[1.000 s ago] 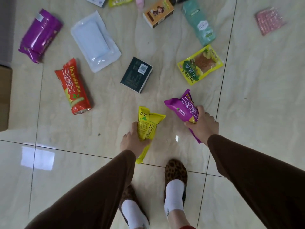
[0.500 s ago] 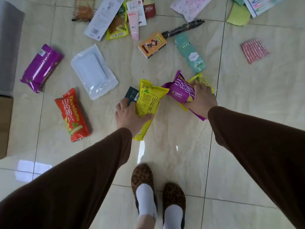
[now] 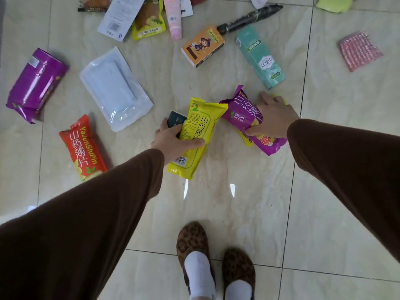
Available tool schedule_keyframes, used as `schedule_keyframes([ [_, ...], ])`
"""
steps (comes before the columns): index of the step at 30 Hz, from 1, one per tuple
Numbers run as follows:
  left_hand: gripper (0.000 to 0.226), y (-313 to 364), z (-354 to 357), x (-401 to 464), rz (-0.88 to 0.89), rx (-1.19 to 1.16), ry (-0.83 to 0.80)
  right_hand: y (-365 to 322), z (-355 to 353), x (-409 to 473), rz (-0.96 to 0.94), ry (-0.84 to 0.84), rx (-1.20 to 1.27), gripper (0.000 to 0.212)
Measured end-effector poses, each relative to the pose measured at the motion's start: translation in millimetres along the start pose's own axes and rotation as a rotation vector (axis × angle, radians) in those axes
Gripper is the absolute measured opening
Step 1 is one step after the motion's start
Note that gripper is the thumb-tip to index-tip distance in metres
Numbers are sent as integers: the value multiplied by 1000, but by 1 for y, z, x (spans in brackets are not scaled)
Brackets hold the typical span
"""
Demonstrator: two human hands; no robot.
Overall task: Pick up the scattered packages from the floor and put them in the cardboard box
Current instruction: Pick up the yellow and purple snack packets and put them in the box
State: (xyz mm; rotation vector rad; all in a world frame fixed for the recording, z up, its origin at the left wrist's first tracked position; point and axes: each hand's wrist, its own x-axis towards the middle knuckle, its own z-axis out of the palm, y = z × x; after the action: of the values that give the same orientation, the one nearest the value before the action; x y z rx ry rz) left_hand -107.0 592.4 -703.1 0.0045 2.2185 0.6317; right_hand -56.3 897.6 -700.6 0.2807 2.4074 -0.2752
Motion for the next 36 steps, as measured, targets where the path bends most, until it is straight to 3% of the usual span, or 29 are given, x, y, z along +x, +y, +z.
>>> schedule_keyframes([
  [3,57,1,6,-2,-33,-46,-6,-7,10,-12,115,51,201,81],
  [7,70,1,19,-13,-140,-168,-34,-16,22,-34,262,-27,419,72],
  [15,53,-12,15,-129,-245,-188,-12,-59,13,-133,266,-48,700,64],
  [27,61,-50,-95,-351,-329,-237,202,-180,-83,-288,116,-29,597,67],
  [36,71,-153,-163,-467,-359,-352,325,-341,-61,-371,5,-64,551,77],
])
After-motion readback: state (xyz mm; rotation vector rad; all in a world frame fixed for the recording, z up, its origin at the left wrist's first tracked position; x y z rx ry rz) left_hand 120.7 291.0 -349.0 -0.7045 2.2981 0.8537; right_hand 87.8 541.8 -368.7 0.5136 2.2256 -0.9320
